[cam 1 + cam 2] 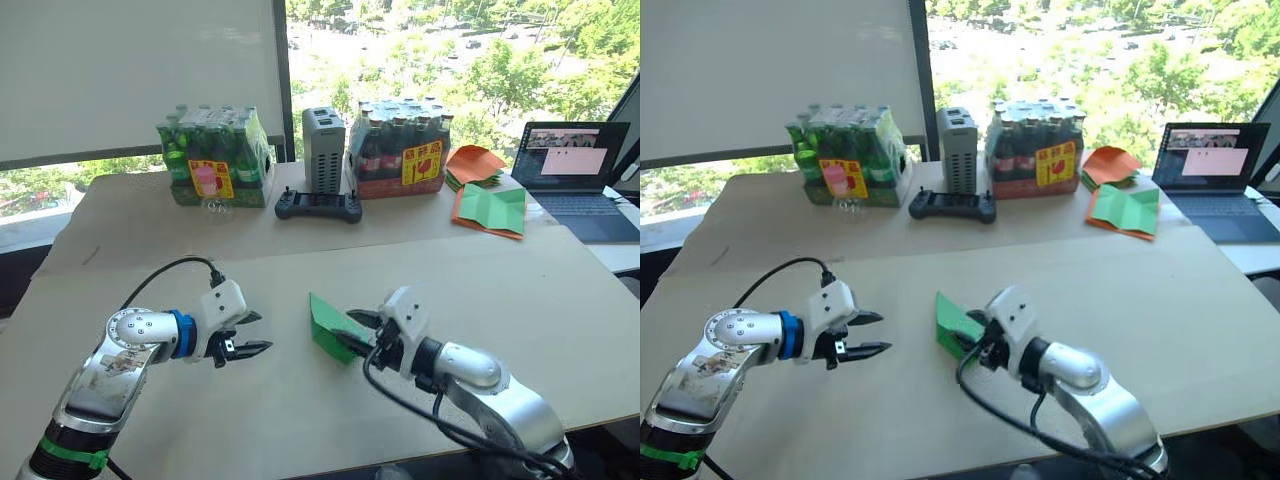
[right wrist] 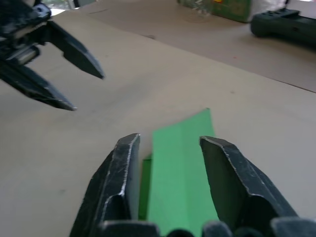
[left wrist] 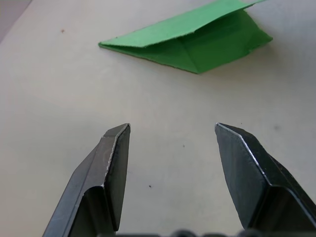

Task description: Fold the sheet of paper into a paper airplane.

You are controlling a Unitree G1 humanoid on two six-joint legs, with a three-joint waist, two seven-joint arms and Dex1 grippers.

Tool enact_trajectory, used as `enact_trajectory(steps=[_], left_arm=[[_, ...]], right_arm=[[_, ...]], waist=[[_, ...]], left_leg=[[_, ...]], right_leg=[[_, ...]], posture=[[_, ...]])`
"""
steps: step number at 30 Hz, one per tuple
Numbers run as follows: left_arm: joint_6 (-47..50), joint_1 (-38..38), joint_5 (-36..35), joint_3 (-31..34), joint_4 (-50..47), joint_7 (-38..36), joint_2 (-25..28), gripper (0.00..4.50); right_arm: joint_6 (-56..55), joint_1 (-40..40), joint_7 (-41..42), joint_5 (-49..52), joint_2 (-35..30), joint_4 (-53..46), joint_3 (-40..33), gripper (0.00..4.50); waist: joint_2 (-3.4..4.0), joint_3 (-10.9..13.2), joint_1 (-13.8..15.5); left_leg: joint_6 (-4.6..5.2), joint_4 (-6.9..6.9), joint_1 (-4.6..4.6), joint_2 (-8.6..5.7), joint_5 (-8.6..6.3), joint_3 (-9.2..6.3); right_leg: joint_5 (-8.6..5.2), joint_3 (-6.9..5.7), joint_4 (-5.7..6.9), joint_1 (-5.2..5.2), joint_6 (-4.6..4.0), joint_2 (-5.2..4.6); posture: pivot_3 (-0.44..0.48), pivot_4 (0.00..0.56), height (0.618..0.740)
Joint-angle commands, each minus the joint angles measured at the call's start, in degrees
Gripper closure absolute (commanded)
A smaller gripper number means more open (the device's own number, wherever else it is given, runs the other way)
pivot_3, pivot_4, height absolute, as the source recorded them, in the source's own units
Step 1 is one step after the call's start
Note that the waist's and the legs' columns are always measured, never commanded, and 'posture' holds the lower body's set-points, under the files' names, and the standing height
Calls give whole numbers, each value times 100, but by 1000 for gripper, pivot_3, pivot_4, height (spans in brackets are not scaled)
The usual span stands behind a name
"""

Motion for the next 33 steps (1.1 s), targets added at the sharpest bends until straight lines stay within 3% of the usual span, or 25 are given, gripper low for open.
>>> enact_trajectory(steps=[1, 2, 5, 9, 12, 21, 28, 33], left_arm=[[-251, 51, -94, -66, -18, 139, 30, 1614], [-239, 41, -145, -93, -16, 188, -11, 1614], [-203, 11, -231, -156, -47, 290, -45, 1614], [-166, 39, -356, -181, -122, 340, 7, 1614], [-143, 55, -425, -181, -151, 389, 46, 1614], [-223, 68, -520, -258, -100, 485, 162, 1614], [-212, -35, -606, -245, 69, 580, 131, 1614], [70, -236, -1083, 62, 185, 576, 49, 1614]], right_arm=[[-410, 39, -82, -451, -90, -35, 256, 816], [-555, 5, -251, -775, -91, 144, 421, 502], [-925, -64, -736, -1587, -66, 573, 663, 502], [-1160, 49, -808, -1841, 44, 827, 724, 502], [-1303, 133, -839, -1954, 113, 945, 697, 1316], [-1673, 204, -593, -1964, 206, 1018, 641, 4468], [-3001, -137, 444, -2047, -326, 1259, 860, 4468], [-5049, -852, 1774, -2086, -1097, 2123, 1093, 4468]], waist=[[0, 0, 8], [0, 0, 3], [0, 0, -4], [0, 0, -12], [0, 0, -10], [0, 0, -12], [0, 0, -13], [-1, 1, -22]], left_leg=[[0, 2, -1, -1, 0, 0], [0, 0, 0, 1, 0, 1], [-1, -1, 1, 2, 0, 2], [-1, -3, 0, 2, 1, 3], [-1, -4, 0, 2, 1, 3], [-1, -4, 0, 2, 1, 3], [-1, -3, 0, 2, 1, 5], [-1, 0, 1, 2, 0, 7]], right_leg=[[0, 0, -25, 0, 0, -1], [2, 0, -33, 2, -3, 0], [3, -1, -32, 0, -5, 0], [3, -1, -33, -2, -5, 0], [3, -1, -34, -1, -5, 1], [3, -1, -35, 0, -5, 1], [3, -1, -37, 0, -5, 2], [3, -2, -41, 3, -5, 2]], posture=[[0, 150, 735], [0, 150, 735], [0, 150, 735], [0, 150, 735], [0, 150, 735], [0, 150, 735], [0, 150, 735], [0, 150, 735]])
